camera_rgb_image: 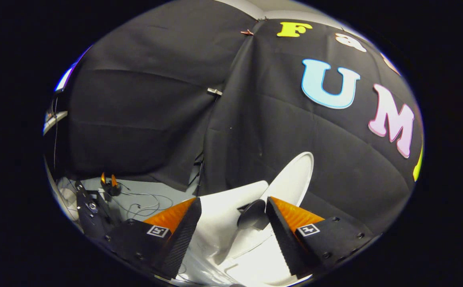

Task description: Open the toilet lid.

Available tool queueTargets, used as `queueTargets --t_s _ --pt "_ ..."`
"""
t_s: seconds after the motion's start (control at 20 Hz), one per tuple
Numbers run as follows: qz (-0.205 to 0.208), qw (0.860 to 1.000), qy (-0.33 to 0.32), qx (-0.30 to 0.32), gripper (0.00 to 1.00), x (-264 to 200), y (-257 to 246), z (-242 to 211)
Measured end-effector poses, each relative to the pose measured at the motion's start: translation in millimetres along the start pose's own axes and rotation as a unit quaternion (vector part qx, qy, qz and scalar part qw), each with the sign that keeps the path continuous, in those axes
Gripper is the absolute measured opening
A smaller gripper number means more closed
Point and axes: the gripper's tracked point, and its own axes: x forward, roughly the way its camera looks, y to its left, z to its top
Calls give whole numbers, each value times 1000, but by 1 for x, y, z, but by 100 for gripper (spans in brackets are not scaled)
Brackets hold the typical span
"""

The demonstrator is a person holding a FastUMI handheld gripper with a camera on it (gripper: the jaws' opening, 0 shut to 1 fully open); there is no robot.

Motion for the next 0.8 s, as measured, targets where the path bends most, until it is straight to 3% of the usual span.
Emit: queueTargets --t_s 0.1,0.3,0.45,0.6,0.8 --pt "-20 999 -26 -17 99 -2 -14 11" --pt "-22 997 -77 15 99 -26 -30 40" --pt "-48 991 -120 32 99 -54 -64 63" --pt "-77 982 -160 60 99 -79 -106 73" --pt "-115 975 -162 101 98 -114 -170 54"
